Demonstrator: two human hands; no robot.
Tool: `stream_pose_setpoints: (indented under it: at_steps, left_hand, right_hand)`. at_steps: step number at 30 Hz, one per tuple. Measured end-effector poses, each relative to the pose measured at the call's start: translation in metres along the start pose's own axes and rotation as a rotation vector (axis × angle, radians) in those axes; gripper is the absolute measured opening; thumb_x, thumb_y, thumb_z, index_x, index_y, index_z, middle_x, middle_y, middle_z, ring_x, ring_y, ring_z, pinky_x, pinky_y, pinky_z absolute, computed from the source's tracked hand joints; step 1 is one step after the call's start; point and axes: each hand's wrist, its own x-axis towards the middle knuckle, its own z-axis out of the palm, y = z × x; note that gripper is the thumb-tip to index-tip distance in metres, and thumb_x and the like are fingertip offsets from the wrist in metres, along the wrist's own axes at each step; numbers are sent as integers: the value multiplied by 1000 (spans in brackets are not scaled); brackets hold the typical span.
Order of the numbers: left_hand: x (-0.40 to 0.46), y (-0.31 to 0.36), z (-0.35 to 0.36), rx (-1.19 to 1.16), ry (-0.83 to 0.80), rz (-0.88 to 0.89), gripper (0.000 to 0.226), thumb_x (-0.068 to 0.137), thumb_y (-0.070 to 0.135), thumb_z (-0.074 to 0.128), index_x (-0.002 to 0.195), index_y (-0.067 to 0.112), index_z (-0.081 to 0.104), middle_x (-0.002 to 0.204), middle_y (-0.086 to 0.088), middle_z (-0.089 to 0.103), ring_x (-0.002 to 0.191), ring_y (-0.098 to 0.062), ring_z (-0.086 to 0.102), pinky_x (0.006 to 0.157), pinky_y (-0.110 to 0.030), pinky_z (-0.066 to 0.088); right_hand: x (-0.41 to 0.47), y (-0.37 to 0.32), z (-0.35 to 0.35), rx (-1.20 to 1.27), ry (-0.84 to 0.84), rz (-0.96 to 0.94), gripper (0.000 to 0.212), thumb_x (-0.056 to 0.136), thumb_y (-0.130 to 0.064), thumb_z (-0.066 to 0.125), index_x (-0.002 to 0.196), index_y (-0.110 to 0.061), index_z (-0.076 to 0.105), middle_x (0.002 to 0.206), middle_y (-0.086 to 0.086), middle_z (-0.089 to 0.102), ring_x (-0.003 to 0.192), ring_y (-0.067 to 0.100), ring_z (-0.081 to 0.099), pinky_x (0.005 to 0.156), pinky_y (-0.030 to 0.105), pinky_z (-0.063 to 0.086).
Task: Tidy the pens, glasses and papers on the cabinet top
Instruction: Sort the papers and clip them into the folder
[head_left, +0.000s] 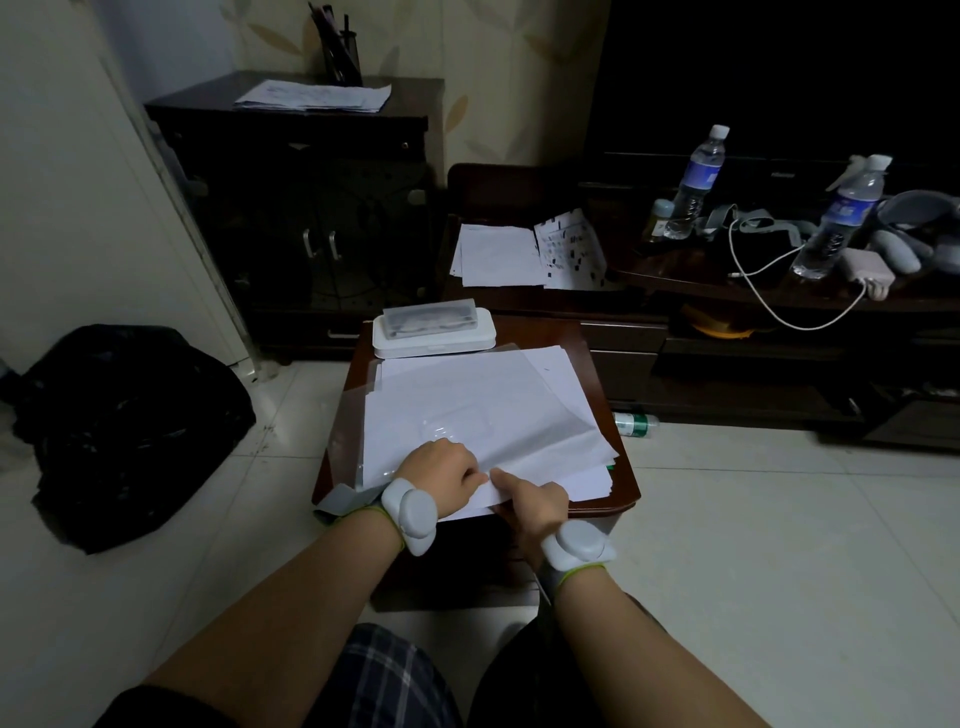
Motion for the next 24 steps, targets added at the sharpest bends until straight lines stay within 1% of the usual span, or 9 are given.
stream_pose_setpoints:
  at_steps: [3,7,10,12,15,18,22,23,24]
  left_hand:
    - [1,0,0,2,9,-1,34,93,37,49,84,10,68,91,-9,67,89,-29,60,78,-34,48]
    - [2,-2,1,-24,7,-7,32,93,37,50,84,11,67,91,-8,67,90,-28,59,78,-34,47]
    - [3,-3,2,-39,6,-14,28,93,35,50,92,14,68,98,-6,67,95,-26,59,81,-34,47]
    - [3,-3,2,-44,11,-13,25,92,33,51,97,15,68,102,-4,67,97,-25,59,83,-34,47]
    - [2,-3,3,5,21,-11,23,91,26,48,101,16,66,108,-4,64,101,-26,59,85,-35,47]
    - [0,1,2,164,21,-29,25,92,18,42,106,12,61,116,-5,59,108,-28,56,86,-37,47]
    - [-5,3,1,260,110,-50,20,94,18,41,102,9,57,111,-5,56,104,-24,56,74,-34,43]
    - [-8,3,0,275,174,-25,14,91,18,50,97,8,58,105,-6,58,98,-23,58,68,-32,44]
    - [-10,4,-2,283,218,19,12,80,17,65,86,8,60,92,-5,61,85,-21,62,57,-29,44]
  right_hand:
    - [-3,0,3,10,1,-1,49,71,-15,78,104,13,56,95,24,65,73,29,61,54,29,48]
    - [-7,-2,8,47,1,18,54,66,-15,81,105,13,56,95,25,67,78,34,67,72,38,57]
    - [-9,-6,7,67,-9,39,49,70,-12,80,104,14,56,95,25,66,78,35,67,67,36,57]
    - [-8,-7,7,45,-5,50,52,69,-15,81,103,14,56,96,25,66,76,34,67,65,36,57]
    - [-7,-7,8,20,-3,53,58,64,-22,84,101,13,56,95,24,67,77,33,68,71,38,57]
    - [-7,-7,7,3,2,32,42,69,-21,82,88,7,56,93,19,67,73,28,63,63,32,51]
    - [-13,-11,5,70,-55,54,37,71,-8,81,95,10,60,92,22,67,78,34,66,63,32,58]
    - [-14,-12,4,74,-66,55,36,71,-7,81,94,10,59,91,21,67,77,33,66,60,30,59]
    - [-14,-12,5,71,-66,58,37,70,-7,81,95,10,59,90,21,67,77,33,66,61,30,59]
